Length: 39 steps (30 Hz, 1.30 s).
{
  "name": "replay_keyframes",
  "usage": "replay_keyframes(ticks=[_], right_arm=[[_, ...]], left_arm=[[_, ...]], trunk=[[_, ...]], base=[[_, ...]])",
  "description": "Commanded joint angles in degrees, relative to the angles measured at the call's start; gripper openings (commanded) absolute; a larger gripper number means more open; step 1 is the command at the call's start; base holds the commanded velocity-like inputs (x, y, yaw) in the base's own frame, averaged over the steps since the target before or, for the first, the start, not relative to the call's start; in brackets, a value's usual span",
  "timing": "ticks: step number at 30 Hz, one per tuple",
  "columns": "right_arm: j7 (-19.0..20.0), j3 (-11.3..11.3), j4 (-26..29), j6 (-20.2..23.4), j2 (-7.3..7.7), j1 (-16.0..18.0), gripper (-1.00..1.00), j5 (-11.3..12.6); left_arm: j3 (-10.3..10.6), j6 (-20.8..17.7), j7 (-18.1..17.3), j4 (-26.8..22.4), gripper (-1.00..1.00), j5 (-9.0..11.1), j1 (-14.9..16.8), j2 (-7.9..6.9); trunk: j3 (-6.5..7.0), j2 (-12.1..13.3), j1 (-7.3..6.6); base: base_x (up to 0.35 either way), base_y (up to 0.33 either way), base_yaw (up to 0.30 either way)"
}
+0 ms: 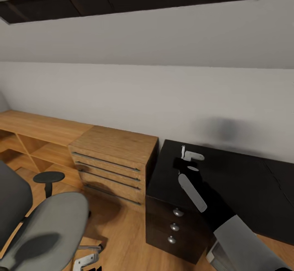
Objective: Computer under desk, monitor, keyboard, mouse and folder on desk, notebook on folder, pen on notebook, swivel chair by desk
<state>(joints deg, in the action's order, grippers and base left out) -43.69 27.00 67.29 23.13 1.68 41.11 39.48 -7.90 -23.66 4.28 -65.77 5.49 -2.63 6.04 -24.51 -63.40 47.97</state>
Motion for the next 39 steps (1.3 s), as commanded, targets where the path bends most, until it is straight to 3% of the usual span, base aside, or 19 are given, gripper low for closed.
replay_keyframes(ticks=[1,6,11,22,33,39], right_arm=[[-0.78,0.16,0.09,0.18,0.07,0.06,-1.0,0.33],[-2.11,-0.87,0.02,0.03,0.5,0.01,-1.0,0.38],[-2.44,-4.67,-0.67,0.0,1.06,-0.05,-1.0,0.41],[-2.54,-19.68,-3.92,0.25,1.15,-0.06,-1.0,0.34],[-2.55,-24.18,-7.14,-0.08,1.44,-0.01,-1.0,0.22],[-2.33,-26.41,-8.64,-0.19,3.16,0.02,-1.0,0.24]], left_arm=[[-0.03,0.16,0.31,0.28,1.0,0.59,-0.01,0.03],[-0.08,2.81,0.23,1.5,1.0,0.58,-0.01,0.03],[-0.05,3.79,0.28,1.9,1.0,0.58,-0.01,0.03],[-0.01,4.13,0.29,2.04,1.0,0.64,-0.01,0.03],[-0.11,4.23,0.35,2.28,1.0,0.66,-0.01,0.03],[-0.48,4.24,0.38,2.35,1.0,0.68,-0.01,0.03]], trunk=[[0.13,0.37,-0.22],[1.03,2.38,-1.32],[1.93,4.38,-2.41],[3.91,8.8,-4.83],[5.88,13.21,-7.25],[6.24,14.01,-7.69]], base=[[0.0,0.0,-0.112],[0.0,0.0,-0.2],[0.0,0.0,-0.266],[0.0,0.0,-0.286],[0.0,0.0,-0.29],[0.0,0.0,-0.29]])
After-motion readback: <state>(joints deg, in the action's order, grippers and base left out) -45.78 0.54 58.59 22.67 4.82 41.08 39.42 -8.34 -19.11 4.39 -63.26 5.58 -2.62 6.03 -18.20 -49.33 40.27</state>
